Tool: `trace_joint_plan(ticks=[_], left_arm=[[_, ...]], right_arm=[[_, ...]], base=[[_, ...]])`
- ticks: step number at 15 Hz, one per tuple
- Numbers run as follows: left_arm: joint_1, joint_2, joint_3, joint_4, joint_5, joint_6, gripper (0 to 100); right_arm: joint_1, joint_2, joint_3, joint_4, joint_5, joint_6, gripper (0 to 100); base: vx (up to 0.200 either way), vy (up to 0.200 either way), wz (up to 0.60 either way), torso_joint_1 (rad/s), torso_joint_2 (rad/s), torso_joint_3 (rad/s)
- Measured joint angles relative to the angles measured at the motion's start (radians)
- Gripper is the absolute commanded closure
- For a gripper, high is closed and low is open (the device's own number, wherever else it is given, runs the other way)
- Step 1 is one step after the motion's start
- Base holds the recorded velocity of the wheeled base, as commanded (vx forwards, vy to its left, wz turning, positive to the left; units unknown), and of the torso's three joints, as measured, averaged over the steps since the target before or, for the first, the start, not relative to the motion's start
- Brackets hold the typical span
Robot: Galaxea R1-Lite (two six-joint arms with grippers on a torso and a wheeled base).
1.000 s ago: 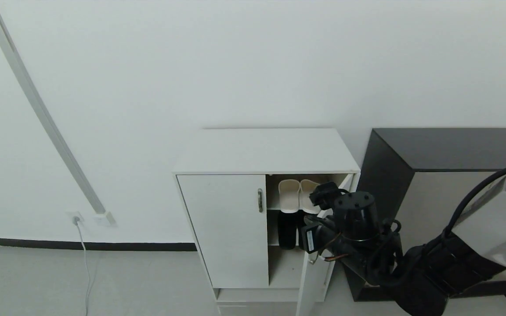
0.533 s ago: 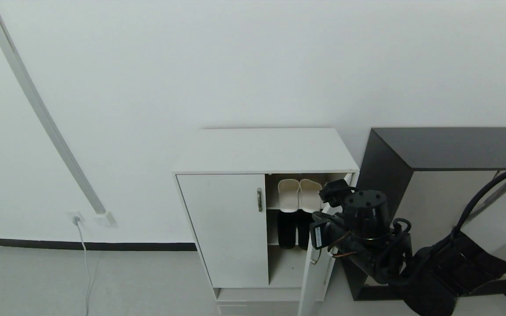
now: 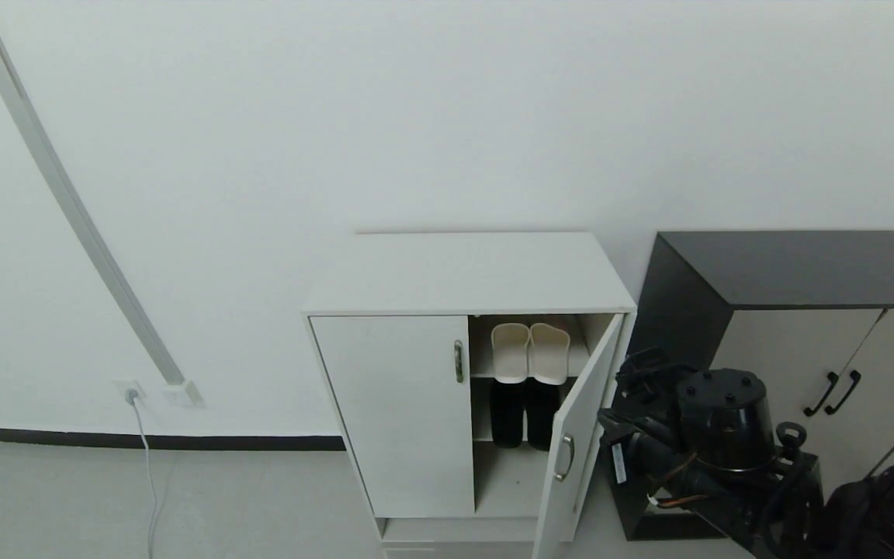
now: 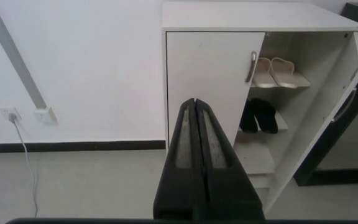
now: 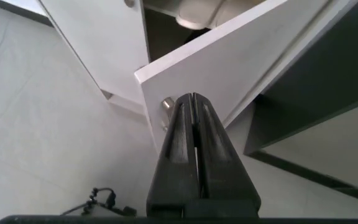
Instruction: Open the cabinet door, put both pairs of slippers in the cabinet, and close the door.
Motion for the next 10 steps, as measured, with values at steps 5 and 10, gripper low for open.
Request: trace_joint_plan(ticks=[5,10], left_arm=[[0.0,0.0,0.0,0.0,0.0,0.0,100],[0.0,0.0,0.0,0.0,0.0,-0.001,100]], right_arm=[[0.0,-0.012,0.103,-0.062,0.029,0.003,100],[-0.001,0.071,0.082,-0.158,0.045,0.005,100]], base=[[0.0,0.0,0.0,0.0,0.0,0.0],[0.0,0.0,0.0,0.0,0.0,0.0]])
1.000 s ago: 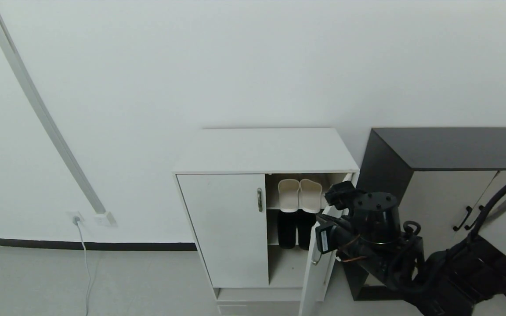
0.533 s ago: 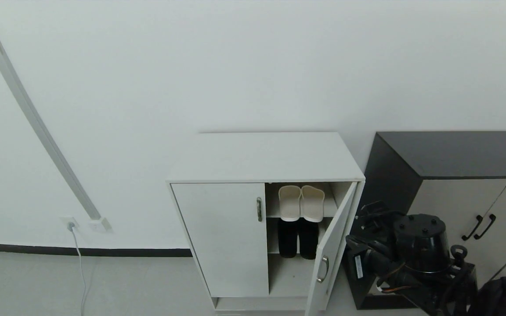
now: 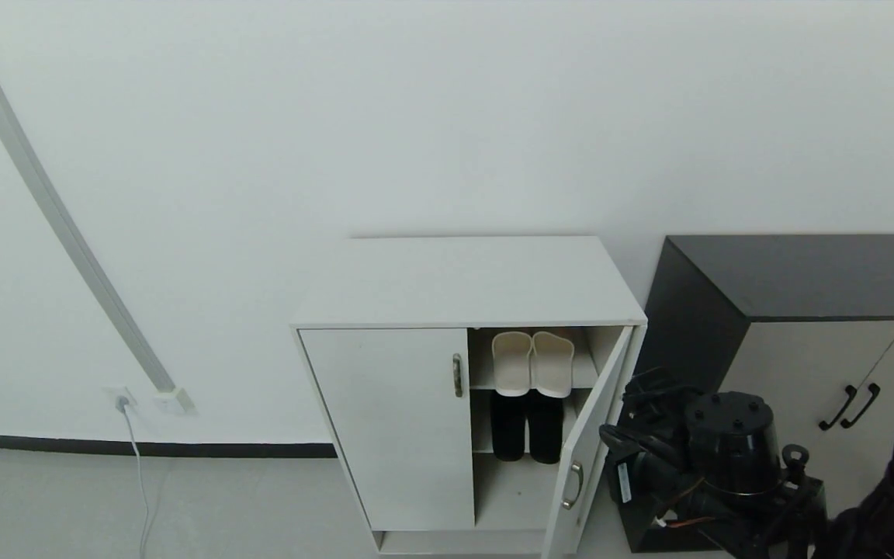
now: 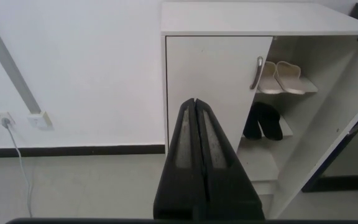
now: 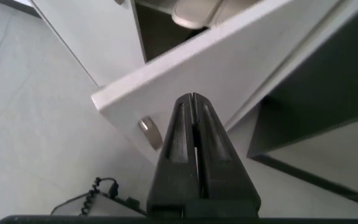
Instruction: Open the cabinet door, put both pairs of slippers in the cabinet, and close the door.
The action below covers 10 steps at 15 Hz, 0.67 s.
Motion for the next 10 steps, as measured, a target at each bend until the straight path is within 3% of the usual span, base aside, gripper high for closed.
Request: trace_joint_plan(ticks=[10], left_arm=[[0.0,0.0,0.0,0.0,0.0,0.0,100]], right_arm=[[-0.067,0.265,-0.285,-0.035,0.038,0.0,100]], base=[[0.0,0.0,0.0,0.0,0.0,0.0]])
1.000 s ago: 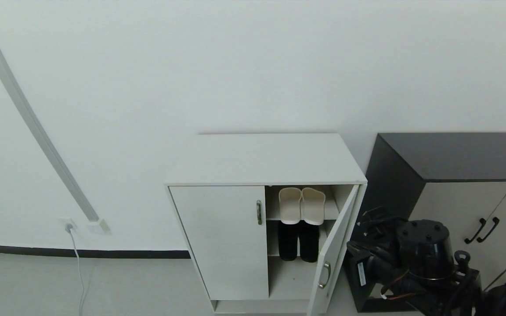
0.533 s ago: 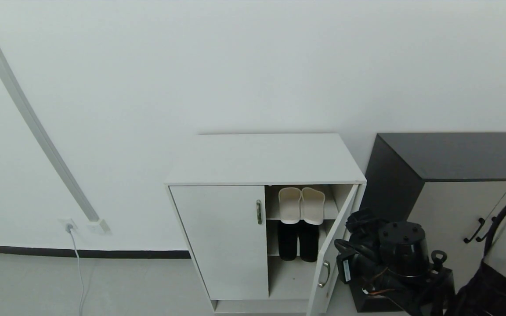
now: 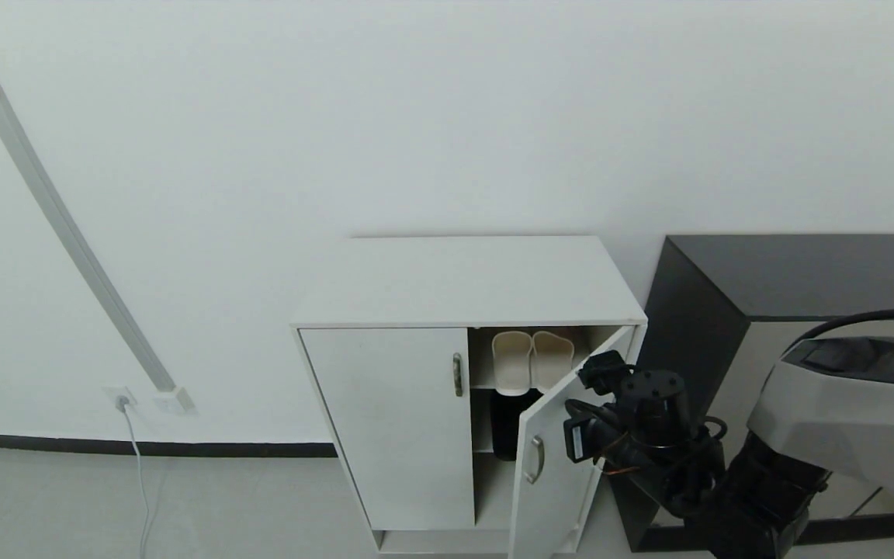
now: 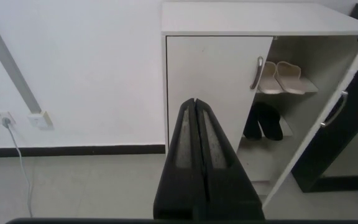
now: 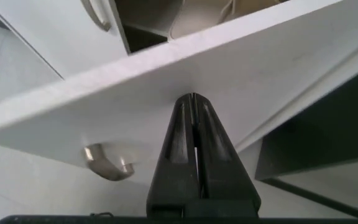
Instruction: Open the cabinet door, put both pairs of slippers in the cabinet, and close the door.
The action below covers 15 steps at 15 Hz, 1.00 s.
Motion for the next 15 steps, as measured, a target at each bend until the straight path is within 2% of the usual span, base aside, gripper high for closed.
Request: trace_joint_plan(ticks=[12,15], left_arm=[[0.0,0.0,0.0,0.0,0.0,0.0,100],[0.0,0.0,0.0,0.0,0.0,0.0,100]], right_arm=[[-0.059,0.217,-0.318,0.01,0.014,-0.001,100],[-0.065,0.25,-0.391,0.052,0.014,-0.001,100]], base=[[0.0,0.0,0.0,0.0,0.0,0.0],[0.0,0.0,0.0,0.0,0.0,0.0]])
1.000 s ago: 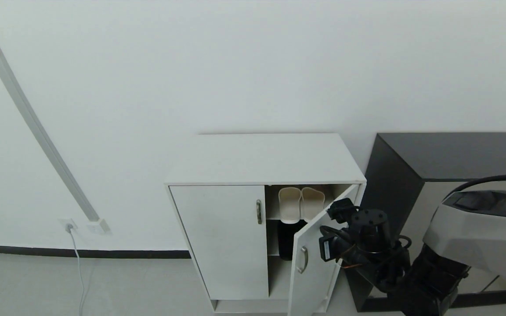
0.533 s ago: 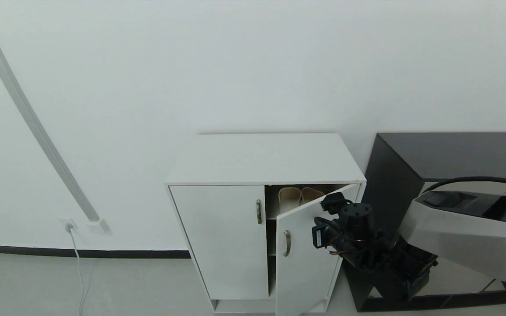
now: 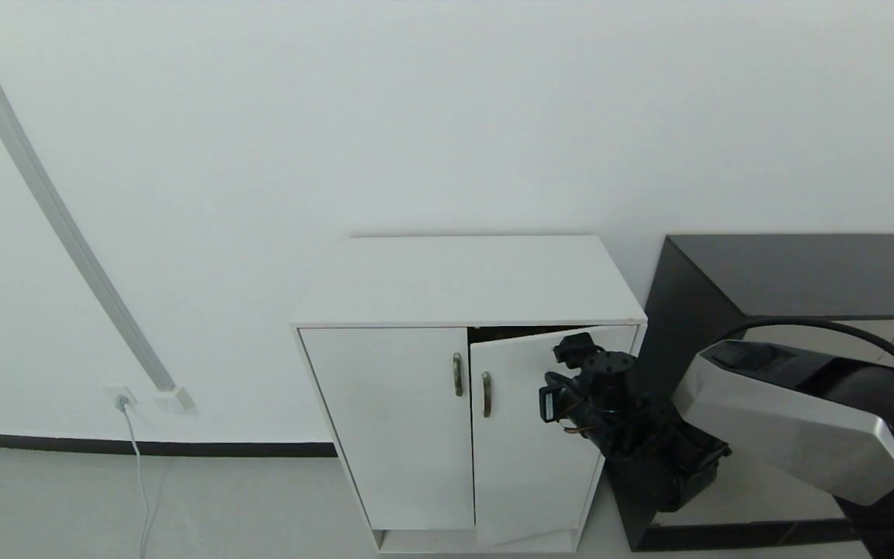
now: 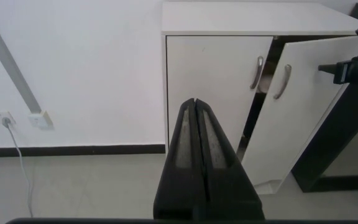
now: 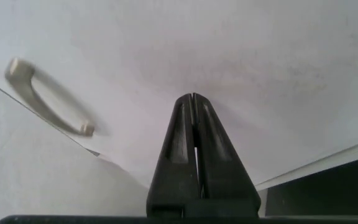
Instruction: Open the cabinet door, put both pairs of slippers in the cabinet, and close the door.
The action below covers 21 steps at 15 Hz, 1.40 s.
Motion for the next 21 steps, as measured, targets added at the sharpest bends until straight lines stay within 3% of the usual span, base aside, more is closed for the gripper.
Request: trace_joint_plan(ticks=[21], left_arm=[[-0.001,0.0,0.0,0.0,0.0,0.0,100]], right_arm=[[-0.007,0.024,-0.102,0.073,-0.002,-0.003,100]], base=[[0.0,0.0,0.0,0.0,0.0,0.0]])
